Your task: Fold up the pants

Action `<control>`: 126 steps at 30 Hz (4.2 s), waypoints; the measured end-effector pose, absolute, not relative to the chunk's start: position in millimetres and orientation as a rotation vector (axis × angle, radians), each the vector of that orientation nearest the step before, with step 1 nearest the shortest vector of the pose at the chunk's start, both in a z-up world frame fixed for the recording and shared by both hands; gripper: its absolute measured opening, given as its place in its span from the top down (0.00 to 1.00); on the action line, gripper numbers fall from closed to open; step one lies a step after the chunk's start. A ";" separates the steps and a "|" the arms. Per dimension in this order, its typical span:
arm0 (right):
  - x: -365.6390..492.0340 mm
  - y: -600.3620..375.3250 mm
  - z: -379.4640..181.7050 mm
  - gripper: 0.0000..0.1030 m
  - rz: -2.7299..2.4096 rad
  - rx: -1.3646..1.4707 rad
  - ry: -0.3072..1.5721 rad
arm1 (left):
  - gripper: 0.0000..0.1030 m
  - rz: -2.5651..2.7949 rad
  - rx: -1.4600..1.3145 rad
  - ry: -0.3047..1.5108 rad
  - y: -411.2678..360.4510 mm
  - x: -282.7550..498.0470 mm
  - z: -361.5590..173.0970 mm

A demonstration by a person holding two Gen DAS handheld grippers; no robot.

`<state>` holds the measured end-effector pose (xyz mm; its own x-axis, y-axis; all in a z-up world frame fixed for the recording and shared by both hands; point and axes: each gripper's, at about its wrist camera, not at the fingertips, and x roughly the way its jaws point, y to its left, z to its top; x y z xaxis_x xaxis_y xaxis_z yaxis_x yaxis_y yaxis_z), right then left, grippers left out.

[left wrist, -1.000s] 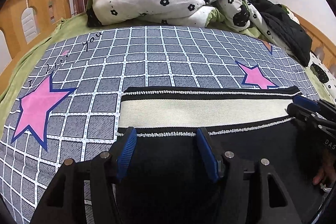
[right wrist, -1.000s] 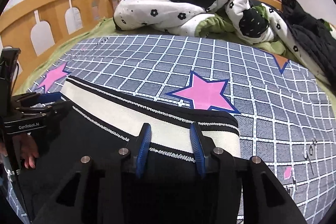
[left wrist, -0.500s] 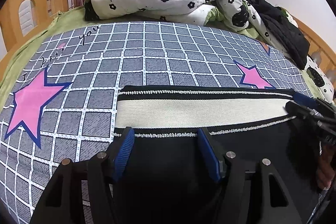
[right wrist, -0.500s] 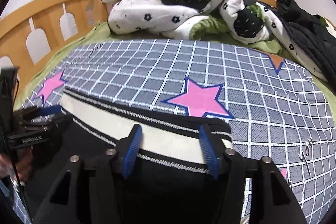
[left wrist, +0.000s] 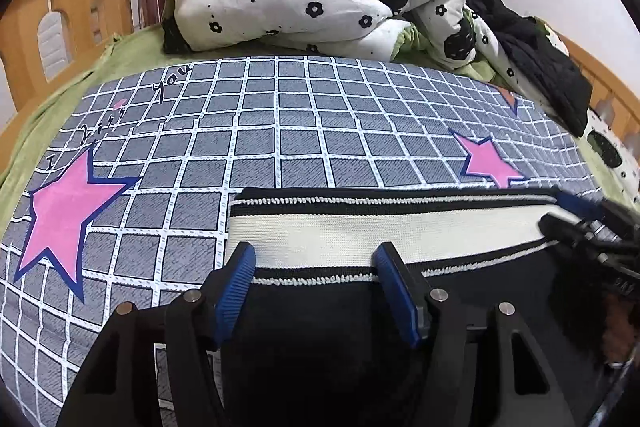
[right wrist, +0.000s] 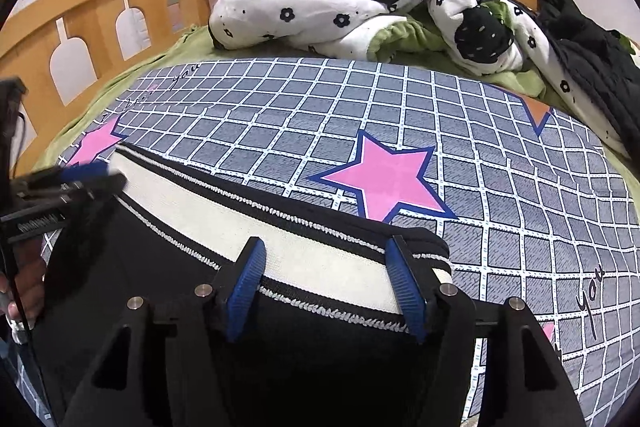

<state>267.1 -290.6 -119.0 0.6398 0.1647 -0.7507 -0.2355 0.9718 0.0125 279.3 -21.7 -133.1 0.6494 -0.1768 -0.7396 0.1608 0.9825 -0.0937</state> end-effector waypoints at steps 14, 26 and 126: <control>266.7 -296.0 -121.4 0.39 0.241 -0.073 0.841 | 0.39 -0.232 0.001 0.908 -24.9 257.9 -131.8; 179.8 -294.9 -95.5 0.42 0.301 -0.098 0.907 | 0.40 -0.336 0.055 0.952 -24.3 162.7 -116.5; 250.9 -319.1 -116.9 0.48 0.048 -0.018 0.833 | 0.35 -0.091 0.011 0.900 -30.7 267.3 -133.2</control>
